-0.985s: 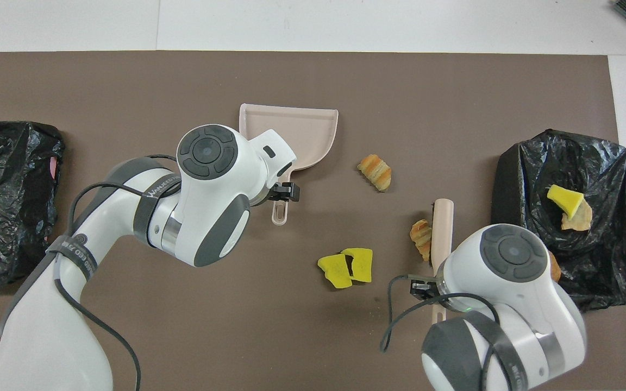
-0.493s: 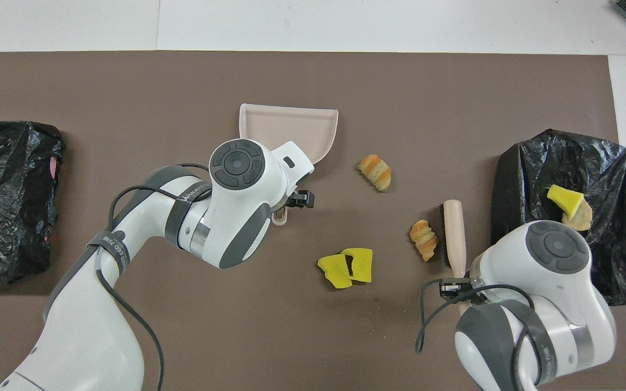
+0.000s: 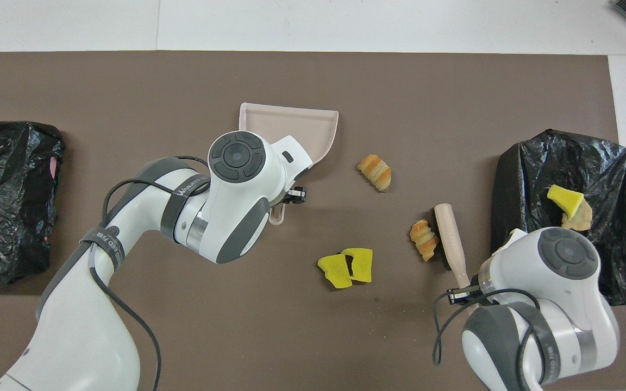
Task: Sweep and dump trash in bin
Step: 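Drag the beige dustpan toward the scraps with the left gripper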
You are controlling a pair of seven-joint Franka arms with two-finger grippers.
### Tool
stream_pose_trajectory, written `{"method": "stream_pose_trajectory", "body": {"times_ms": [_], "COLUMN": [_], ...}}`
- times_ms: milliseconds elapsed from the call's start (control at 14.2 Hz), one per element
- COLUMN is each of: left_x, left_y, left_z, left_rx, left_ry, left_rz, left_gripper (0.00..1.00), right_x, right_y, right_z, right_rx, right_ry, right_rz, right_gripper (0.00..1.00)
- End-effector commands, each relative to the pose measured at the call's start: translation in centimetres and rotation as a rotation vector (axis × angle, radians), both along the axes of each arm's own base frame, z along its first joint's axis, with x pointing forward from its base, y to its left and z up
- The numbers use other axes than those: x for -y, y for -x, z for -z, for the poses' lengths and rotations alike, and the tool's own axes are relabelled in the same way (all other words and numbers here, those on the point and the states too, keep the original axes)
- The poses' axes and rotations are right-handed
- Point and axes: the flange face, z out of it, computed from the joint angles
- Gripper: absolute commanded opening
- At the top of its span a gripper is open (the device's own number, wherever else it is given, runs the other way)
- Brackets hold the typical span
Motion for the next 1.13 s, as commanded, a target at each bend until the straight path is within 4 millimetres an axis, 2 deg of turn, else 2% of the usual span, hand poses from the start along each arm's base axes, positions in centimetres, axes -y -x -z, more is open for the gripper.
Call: {"method": "stream_pose_trajectory", "body": {"times_ms": [0,211,281,352,493,563,704,844,1056], "left_x": [0.0,-1.0,-1.8,-3.5,-6.2,-6.9,-9.7,-13.1,-17.2], "left_y": [-0.1,0.2,0.2,0.0,0.0,0.3,1.0,2.1,4.6], "left_z": [-0.2,-0.8,-2.1,-3.7,-5.1,-5.5,-6.5,-7.4,-6.7], "left_rx": [0.004,-0.014,-0.017,-0.023,-0.065,-0.082,-0.121,-0.151,-0.172], "left_ry": [-0.034,-0.057,-0.064,-0.074,-0.15,-0.156,-0.16,-0.153,-0.145], "left_rz": [0.031,0.226,0.281,0.354,0.618,0.727,0.798,0.933,1.026], "left_gripper": [0.0,0.0,0.0,0.0,0.0,0.0,0.0,0.0,0.0], "right_x": [-2.3,-4.8,-5.6,-6.7,-8.8,-11.0,-13.5,-14.8,-14.5], "right_y": [0.8,1.1,1.1,1.2,1.5,1.8,1.1,0.5,-0.1], "right_z": [-0.5,-0.7,-0.8,-0.9,-0.1,-0.1,-1.1,-1.9,-3.9], "right_rx": [0.037,0.027,0.043,0.061,0.039,0.043,0.07,0.071,0.048], "right_ry": [-0.028,-0.098,-0.112,-0.121,-0.12,-0.128,-0.136,-0.141,-0.129], "right_rz": [-0.053,-0.022,-0.015,-0.007,0.025,0.047,0.079,0.073,0.053], "right_gripper": [0.0,0.0,0.0,0.0,0.0,0.0,0.0,0.0,0.0]}}
